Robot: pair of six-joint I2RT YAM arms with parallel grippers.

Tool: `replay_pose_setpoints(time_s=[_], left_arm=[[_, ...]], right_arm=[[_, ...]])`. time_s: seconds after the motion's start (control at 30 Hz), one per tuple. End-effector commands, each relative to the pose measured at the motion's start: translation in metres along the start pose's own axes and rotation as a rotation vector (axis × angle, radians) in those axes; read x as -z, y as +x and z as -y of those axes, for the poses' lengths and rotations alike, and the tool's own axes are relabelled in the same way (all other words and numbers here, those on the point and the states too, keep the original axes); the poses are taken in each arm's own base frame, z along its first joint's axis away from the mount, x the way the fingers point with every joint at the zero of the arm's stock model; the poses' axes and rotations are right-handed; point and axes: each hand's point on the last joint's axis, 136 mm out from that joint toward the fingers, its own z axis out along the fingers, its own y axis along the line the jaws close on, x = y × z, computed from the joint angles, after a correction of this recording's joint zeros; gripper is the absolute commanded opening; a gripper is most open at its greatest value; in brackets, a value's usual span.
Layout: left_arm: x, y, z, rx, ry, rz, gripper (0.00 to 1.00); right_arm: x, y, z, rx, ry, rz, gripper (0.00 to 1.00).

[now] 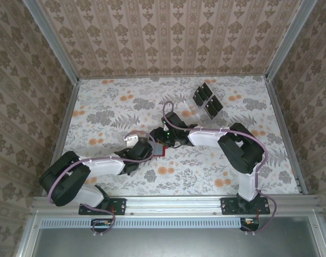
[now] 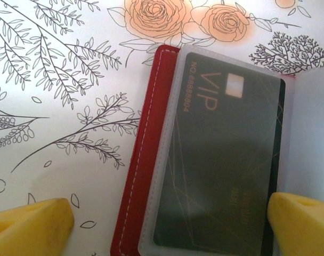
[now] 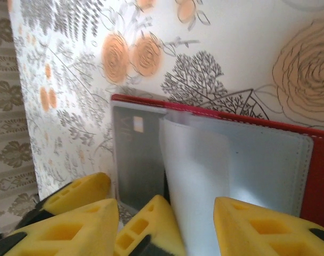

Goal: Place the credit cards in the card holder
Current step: Flip over the card slot on the card holder.

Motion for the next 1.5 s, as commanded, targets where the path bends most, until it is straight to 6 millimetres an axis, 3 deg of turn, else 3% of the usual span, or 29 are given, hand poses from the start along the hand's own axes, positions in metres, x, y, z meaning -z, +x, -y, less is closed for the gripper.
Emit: replay_pose_setpoints(time_s=[0.0, 0.37, 0.7, 1.03, 1.23, 1.47], left_arm=[[-0.011, 0.044, -0.032, -0.039, -0.095, -0.138, 0.97], [-0.014, 0.048, -0.033, -0.031, -0.09, -0.146, 0.97], [-0.015, 0.049, -0.031, -0.029, -0.081, -0.149, 0.97], [-0.008, 0.038, -0.023, -0.025, -0.04, -0.126, 0.98], [0.015, 0.01, -0.021, 0.021, 0.011, -0.056, 1.0], [0.045, -0.017, -0.04, 0.13, 0.058, 0.027, 1.0]], right_arm=[[0.014, -0.009, -0.008, 0.031, 0.012, 0.035, 0.52], [0.006, -0.002, 0.018, 0.018, 0.078, 0.036, 0.52], [-0.017, 0.007, 0.025, 0.011, 0.074, -0.022, 0.52], [-0.013, 0.006, 0.006, 0.029, 0.025, -0.025, 0.52], [-0.014, 0.008, -0.014, 0.042, -0.014, -0.047, 0.52], [-0.014, 0.011, -0.043, 0.076, -0.035, -0.052, 0.52]])
